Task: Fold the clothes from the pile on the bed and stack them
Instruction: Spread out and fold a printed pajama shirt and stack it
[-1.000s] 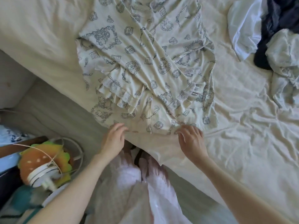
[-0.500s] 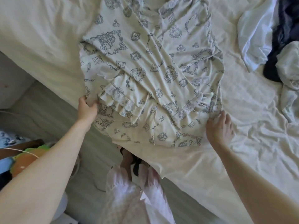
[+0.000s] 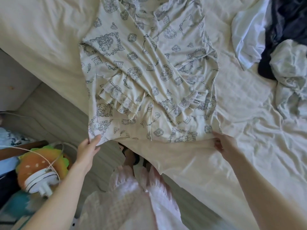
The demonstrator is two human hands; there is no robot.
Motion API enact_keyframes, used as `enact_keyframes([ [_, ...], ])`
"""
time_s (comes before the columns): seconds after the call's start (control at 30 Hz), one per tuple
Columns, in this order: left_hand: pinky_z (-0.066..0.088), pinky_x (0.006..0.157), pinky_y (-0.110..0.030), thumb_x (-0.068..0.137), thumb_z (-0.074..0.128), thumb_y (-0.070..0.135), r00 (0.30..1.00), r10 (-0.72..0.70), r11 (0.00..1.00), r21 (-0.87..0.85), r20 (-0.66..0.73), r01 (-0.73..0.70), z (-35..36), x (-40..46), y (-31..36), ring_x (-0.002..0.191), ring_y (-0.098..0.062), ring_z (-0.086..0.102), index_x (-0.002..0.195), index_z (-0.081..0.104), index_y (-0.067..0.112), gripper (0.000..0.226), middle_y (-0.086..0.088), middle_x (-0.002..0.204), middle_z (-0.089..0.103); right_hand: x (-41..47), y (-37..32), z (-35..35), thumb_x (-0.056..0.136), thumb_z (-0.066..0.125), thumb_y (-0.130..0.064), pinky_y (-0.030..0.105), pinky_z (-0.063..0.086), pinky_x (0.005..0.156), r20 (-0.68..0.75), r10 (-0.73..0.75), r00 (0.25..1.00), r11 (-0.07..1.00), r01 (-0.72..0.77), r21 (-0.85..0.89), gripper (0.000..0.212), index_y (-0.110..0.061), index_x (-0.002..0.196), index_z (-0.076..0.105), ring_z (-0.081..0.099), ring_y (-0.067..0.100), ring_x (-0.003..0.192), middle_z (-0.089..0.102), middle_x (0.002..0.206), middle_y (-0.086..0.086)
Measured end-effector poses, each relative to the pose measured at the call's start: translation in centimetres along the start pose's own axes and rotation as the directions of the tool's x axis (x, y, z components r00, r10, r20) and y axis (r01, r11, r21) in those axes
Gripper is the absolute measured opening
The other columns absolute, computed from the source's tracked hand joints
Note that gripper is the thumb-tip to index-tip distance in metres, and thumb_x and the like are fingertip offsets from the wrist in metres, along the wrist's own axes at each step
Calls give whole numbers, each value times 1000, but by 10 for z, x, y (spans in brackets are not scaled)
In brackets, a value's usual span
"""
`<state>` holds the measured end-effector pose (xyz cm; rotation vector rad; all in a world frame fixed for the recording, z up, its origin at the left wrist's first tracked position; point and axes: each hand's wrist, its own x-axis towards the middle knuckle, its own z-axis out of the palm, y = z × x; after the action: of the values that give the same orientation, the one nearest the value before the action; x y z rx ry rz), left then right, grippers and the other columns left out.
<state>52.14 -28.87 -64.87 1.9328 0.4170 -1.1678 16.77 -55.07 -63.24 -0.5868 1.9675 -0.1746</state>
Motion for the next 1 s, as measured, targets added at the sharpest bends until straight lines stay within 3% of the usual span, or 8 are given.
enact_keyframes([
  [0.1, 43, 100, -40, 93, 56, 11, 999, 32, 974, -225, -24, -37, -3, -18, -2, 107, -21, 59, 121, 51, 6, 28, -6, 120, 60, -10, 1, -1, 89, 58, -9, 27, 54, 68, 114, 80, 990, 935, -114, 335, 9, -11, 81, 57, 57, 14, 64, 54, 73, 4],
  [0.17, 45, 96, -40, 94, 54, 10, 997, 51, 948, -313, -50, -64, -3, -29, -1, 106, -23, 60, 125, 50, 4, 31, -9, 119, 61, -17, 2, 0, 94, 50, -10, 32, 56, 75, 208, 76, 975, 835, -176, 522, 9, -13, 88, 56, 60, 19, 78, 60, 83, 4],
  [0.3, 48, 88, -39, 96, 51, 10, 991, 72, 912, -395, -110, -110, 1, -52, 2, 98, -19, 63, 105, 55, 10, 9, -6, 108, 64, -31, 7, 6, 100, 40, -16, 40, 41, 101, 245, 35, 969, 711, -196, 675, 13, -15, 99, 53, 57, 22, 106, 60, 93, 2],
  [0.47, 57, 80, -39, 96, 51, 7, 983, 53, 886, -445, -176, -127, 5, -81, 3, 91, -21, 64, 100, 50, 4, 5, -11, 105, 62, -48, 23, -2, 102, 38, -20, 41, 44, 92, 216, 21, 976, 711, -167, 683, 17, -13, 105, 53, 52, 22, 120, 59, 93, 2],
  [0.63, 59, 67, -33, 95, 52, 7, 981, 21, 882, -458, -194, -109, -1, -117, 4, 87, -23, 64, 90, 50, 4, 6, -11, 96, 62, -75, 33, -25, 102, 40, -18, 40, 48, 95, 224, 10, 974, 698, -167, 696, 17, -16, 92, 53, 54, 24, 114, 61, 93, 4],
  [0.77, 59, 55, -28, 94, 53, 6, 978, -12, 884, -459, -210, -88, -15, -141, 1, 83, -23, 62, 90, 50, 5, 6, -12, 95, 60, -94, 40, -51, 100, 40, -10, 35, 56, 72, 211, 9, 978, 740, -148, 657, 16, -11, 108, 53, 56, 25, 107, 61, 100, 5],
  [0.9, 57, 57, -30, 94, 53, 4, 970, -71, 923, -385, -234, -25, -26, -169, -11, 81, -26, 62, 118, 48, -4, 26, -20, 110, 58, -114, 46, -75, 102, 38, -13, 40, 47, 96, 128, 73, 989, 757, -139, 638, 34, -7, 135, 43, 53, 30, 120, 54, 131, 15],
  [1.0, 57, 59, -33, 93, 55, 1, 974, -88, 925, -380, -210, 1, -31, -185, -12, 80, -26, 62, 122, 47, -6, 31, -23, 114, 59, -123, 49, -85, 100, 44, -10, 43, 47, 92, 69, 89, 994, 780, -112, 615, 34, -1, 133, 44, 57, 33, 114, 52, 133, 22],
])
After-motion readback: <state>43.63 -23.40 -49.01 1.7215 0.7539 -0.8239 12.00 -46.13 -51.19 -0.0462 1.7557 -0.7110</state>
